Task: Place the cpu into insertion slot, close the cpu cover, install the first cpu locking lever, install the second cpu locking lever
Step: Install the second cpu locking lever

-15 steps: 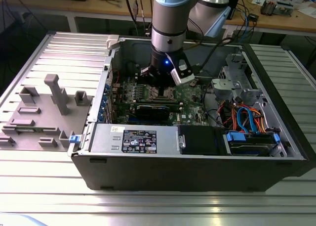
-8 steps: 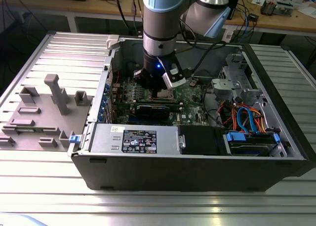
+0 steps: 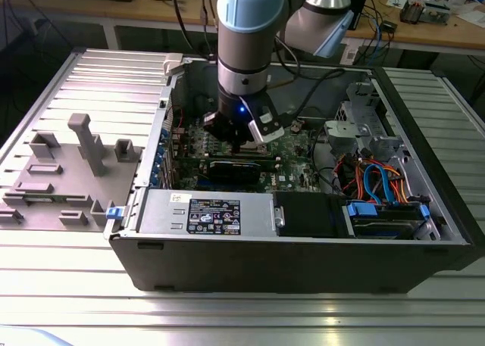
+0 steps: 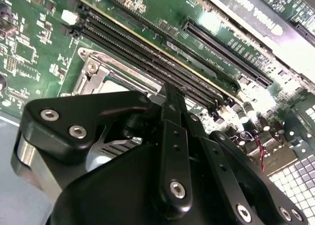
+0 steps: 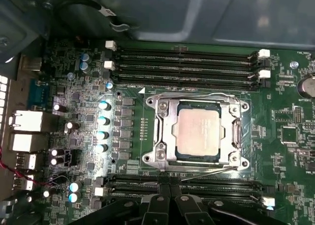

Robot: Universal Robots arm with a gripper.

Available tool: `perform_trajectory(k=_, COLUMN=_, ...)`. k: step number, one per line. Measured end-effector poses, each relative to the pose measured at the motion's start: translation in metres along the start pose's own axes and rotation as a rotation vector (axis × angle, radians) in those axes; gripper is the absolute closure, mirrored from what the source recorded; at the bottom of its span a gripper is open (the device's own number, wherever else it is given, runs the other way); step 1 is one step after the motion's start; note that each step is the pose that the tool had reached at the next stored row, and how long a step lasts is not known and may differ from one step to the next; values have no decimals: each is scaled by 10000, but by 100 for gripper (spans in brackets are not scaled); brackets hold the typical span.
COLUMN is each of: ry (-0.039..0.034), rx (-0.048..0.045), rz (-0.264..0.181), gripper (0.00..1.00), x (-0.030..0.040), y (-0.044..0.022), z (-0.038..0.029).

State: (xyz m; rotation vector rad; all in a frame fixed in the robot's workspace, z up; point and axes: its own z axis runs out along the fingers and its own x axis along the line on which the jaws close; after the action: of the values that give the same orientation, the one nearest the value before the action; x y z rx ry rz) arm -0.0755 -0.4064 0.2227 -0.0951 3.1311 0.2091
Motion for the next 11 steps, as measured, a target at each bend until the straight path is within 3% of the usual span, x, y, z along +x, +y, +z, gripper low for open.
perform_trajectory(k=2, ry=6, rx=-129, rz=-104, gripper=89, x=12, y=-12, z=16)
perform_trajectory(k=6, ry=15, rx=-294, rz=-254, gripper=89, x=29, y=-48, z=70)
perform_trajectory(k=8, ry=12, rx=-465, rz=-306, gripper=89, x=44, y=-54, z=94)
perform_trajectory(k=11, ry=11, rx=-550, rz=-350, gripper=89, x=69, y=-61, z=128)
